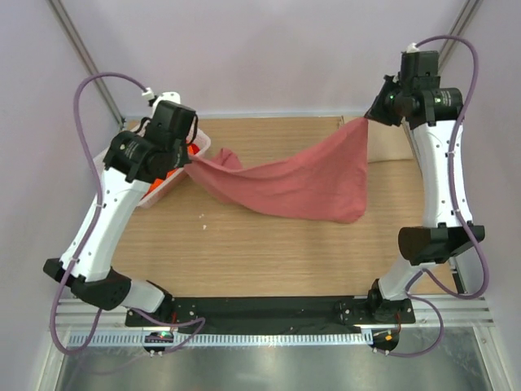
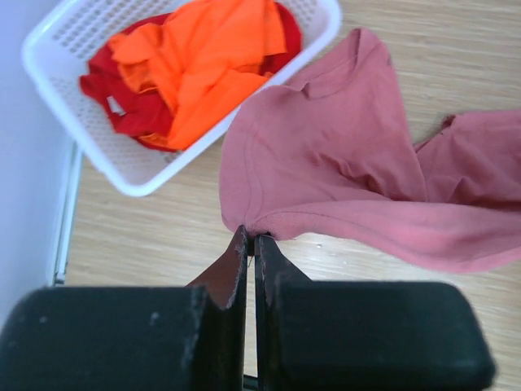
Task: Fold and stack the t-shirts
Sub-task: Flatten the tshirt out
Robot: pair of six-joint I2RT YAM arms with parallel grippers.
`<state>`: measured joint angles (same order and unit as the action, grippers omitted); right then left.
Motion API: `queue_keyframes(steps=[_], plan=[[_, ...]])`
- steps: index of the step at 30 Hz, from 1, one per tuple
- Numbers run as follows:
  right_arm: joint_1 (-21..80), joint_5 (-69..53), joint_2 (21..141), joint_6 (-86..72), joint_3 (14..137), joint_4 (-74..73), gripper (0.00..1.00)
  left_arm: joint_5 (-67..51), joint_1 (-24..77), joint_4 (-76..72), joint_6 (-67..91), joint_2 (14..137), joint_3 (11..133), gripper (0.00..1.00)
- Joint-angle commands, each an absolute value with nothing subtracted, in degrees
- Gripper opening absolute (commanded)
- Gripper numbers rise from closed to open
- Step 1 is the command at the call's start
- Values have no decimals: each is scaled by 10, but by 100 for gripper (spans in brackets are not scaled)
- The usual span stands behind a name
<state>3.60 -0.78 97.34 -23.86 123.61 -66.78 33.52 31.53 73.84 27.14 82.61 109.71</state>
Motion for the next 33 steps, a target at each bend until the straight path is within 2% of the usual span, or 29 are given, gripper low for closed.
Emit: queue_keyframes(steps=[1, 9, 13, 15, 17, 21, 27, 33], plan=[[7, -11, 950, -271, 1296, -647, 1, 378, 294, 790, 293, 793, 1123, 0], [-24, -28, 829, -307, 1218, -457, 2, 435, 288, 753, 313, 736, 1156, 0], [-24, -3, 830, -291, 1266, -426, 1, 442, 284, 615, 259, 724, 1140, 0], [-24, 19, 829, -293, 1258, -365, 2, 446, 276, 558, 235, 730, 1129, 0], [-24, 20, 844, -300, 1279, -333, 2, 449, 255, 502, 206, 760, 1156, 0], [-24, 17, 896, -288, 1374, -336, 2, 450, 229, 447, 158, 833, 1253, 0], [-24, 25, 904, -259, 1392, -304, 1, 415, 213, 432, 161, 932, 1374, 0], [-24, 42, 845, -226, 1384, -295, 1, 363, 186, 440, 191, 893, 1376, 0]])
